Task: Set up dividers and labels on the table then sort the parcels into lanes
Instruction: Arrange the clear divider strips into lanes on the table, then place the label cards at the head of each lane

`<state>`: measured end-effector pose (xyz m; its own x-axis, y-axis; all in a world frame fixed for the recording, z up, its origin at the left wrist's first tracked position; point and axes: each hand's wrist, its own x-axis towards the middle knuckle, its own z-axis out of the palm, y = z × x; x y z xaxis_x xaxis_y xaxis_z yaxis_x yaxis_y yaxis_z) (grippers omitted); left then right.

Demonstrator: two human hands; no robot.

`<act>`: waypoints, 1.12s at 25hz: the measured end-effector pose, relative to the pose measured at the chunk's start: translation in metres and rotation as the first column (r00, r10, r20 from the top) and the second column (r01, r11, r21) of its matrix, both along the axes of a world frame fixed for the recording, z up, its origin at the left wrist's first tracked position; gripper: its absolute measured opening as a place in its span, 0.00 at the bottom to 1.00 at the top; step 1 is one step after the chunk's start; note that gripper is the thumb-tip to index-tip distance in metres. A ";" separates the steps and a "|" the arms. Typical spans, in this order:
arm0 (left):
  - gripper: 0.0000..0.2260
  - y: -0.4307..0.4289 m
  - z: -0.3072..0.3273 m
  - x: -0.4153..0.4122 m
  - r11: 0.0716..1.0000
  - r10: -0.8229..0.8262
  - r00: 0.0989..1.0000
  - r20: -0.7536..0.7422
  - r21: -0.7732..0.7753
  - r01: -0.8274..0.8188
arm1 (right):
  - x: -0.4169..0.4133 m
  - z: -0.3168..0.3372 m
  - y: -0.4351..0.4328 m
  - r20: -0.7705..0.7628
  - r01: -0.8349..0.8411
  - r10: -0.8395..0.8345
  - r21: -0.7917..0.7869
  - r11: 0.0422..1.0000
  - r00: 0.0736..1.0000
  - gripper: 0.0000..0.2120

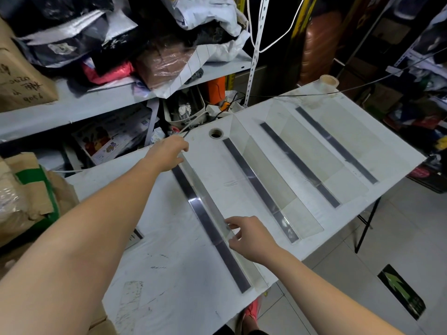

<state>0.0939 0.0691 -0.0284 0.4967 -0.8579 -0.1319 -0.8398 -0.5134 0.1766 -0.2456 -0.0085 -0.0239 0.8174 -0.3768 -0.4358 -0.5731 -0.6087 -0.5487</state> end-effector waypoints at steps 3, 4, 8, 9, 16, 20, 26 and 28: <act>0.17 0.010 0.011 -0.011 0.998 0.057 0.997 0.058 -0.011 -0.057 | 0.006 0.005 0.001 -0.007 -0.025 0.025 -0.087 0.996 1.000 0.30; 0.17 0.016 0.016 -0.014 0.996 0.084 0.994 0.071 -0.017 -0.083 | 0.010 0.009 0.001 0.009 -0.039 0.040 -0.126 0.991 0.999 0.30; 0.18 0.055 0.032 -0.025 0.973 0.229 0.972 0.050 0.017 -0.230 | 0.036 0.027 0.003 0.125 -0.141 0.175 -0.240 0.961 0.977 0.29; 0.19 0.068 0.037 -0.029 0.960 0.275 0.960 0.052 0.033 -0.277 | 0.046 0.031 0.004 0.139 -0.175 0.215 -0.256 0.951 0.967 0.29; 0.23 0.160 0.041 -0.071 0.845 0.518 0.855 0.022 0.143 -0.516 | 0.124 0.053 0.019 0.139 -0.392 0.456 -0.335 0.857 0.879 0.29; 0.24 0.186 0.051 -0.090 0.768 0.622 0.783 0.015 0.180 -0.614 | 0.158 0.045 0.038 0.154 -0.529 0.588 -0.300 0.794 0.794 0.29; 0.24 0.215 0.030 -0.123 0.672 0.735 0.675 -0.069 0.212 -0.710 | 0.184 0.026 0.069 0.155 -0.709 0.747 -0.242 0.663 0.646 0.28; 0.24 0.222 0.017 -0.131 0.643 0.762 0.639 -0.099 0.229 -0.731 | 0.189 0.017 0.078 0.144 -0.750 0.779 -0.212 0.627 0.610 0.27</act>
